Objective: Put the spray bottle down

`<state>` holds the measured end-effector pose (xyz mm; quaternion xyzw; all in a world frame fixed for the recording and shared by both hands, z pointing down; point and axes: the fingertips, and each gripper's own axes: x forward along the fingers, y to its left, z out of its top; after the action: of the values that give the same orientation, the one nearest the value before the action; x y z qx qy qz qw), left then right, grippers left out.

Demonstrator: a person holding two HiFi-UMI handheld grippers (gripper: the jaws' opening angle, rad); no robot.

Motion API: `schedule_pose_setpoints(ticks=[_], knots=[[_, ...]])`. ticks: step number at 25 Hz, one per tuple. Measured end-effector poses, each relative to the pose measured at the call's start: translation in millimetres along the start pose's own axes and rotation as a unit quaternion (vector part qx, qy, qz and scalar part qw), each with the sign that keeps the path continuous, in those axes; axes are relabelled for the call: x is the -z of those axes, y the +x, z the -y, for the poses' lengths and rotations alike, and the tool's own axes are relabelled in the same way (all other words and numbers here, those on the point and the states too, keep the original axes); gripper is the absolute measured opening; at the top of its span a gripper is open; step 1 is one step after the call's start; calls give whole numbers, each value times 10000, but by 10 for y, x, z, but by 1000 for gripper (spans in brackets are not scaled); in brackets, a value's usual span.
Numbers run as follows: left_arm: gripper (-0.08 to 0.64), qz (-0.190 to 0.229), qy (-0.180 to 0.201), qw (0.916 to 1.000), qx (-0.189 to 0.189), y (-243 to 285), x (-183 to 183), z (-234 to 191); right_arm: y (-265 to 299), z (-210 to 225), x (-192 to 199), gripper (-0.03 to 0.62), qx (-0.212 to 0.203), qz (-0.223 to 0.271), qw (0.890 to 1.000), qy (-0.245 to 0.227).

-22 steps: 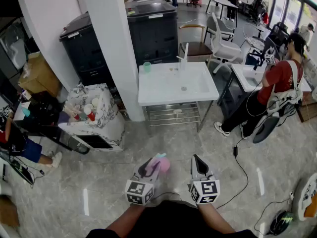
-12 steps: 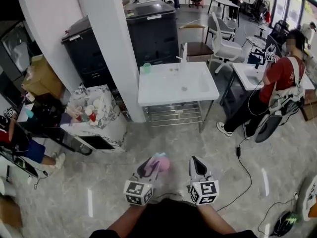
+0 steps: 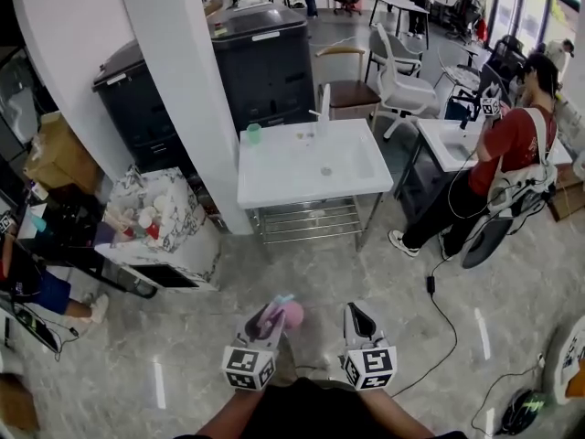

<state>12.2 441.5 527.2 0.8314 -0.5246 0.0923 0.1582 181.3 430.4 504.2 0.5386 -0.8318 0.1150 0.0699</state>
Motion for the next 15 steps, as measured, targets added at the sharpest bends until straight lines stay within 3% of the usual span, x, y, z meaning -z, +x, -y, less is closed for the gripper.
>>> schedule_pose_setpoints(ticks=[8, 15], knots=[[153, -67, -2, 9994, 332, 814, -212, -365, 666, 325, -107, -2, 193, -174, 9996, -81], [152, -103, -63, 9973, 727, 1669, -613, -952, 1694, 592, -399, -2, 571, -320, 9978, -63]])
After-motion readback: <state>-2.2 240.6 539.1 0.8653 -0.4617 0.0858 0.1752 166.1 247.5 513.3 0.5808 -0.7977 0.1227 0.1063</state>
